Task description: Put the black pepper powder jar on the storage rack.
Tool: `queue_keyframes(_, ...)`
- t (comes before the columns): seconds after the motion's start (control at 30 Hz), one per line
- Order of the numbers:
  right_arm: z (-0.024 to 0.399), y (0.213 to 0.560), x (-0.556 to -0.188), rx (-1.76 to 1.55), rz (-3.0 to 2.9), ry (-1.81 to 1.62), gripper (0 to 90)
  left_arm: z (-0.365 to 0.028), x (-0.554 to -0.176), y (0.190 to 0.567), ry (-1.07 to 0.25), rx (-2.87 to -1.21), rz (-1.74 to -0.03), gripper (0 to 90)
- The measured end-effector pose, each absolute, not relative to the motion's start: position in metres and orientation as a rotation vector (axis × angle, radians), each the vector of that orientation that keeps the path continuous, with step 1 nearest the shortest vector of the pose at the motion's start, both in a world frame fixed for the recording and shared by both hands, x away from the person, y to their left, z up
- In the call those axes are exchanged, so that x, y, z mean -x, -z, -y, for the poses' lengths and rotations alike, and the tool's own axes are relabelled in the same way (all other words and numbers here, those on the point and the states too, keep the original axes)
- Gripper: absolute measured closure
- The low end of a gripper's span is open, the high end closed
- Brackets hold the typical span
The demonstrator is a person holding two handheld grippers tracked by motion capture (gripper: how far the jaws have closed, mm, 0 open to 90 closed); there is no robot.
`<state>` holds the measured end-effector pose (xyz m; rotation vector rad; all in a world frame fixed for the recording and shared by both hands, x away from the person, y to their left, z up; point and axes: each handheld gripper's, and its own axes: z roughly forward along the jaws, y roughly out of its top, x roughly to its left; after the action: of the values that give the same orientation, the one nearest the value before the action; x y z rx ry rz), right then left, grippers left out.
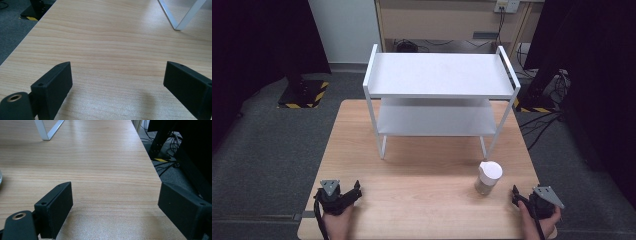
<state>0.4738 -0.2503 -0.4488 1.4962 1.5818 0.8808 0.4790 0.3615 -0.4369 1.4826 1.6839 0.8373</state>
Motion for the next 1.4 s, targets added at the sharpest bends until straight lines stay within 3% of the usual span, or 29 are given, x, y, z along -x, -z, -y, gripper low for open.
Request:
queue_keyframes(0.63,0.258,0.444,-0.477,-1.523,-1.612,-0.908,12.3,-0.364,-0.478,0.437,-0.824,-1.469,-1.681,8.0)
queue_keyframes(0.9,0.249,0.418,-0.456,-1.453,-1.717,-0.896,12.6,-0.367,-0.476,0.439,-0.818,-1.460,-1.669,8.0)
queue_keyframes(1.2,0.235,0.409,-0.423,-1.382,-1.755,-0.996,12.5,-0.367,-0.476,0.439,-0.817,-1.462,-1.666,8.0)
queue_keyframes(1.4,0.218,0.407,-0.421,-1.313,-1.786,-1.029,12.5,-0.367,-0.477,0.438,-0.816,-1.463,-1.670,8.0)
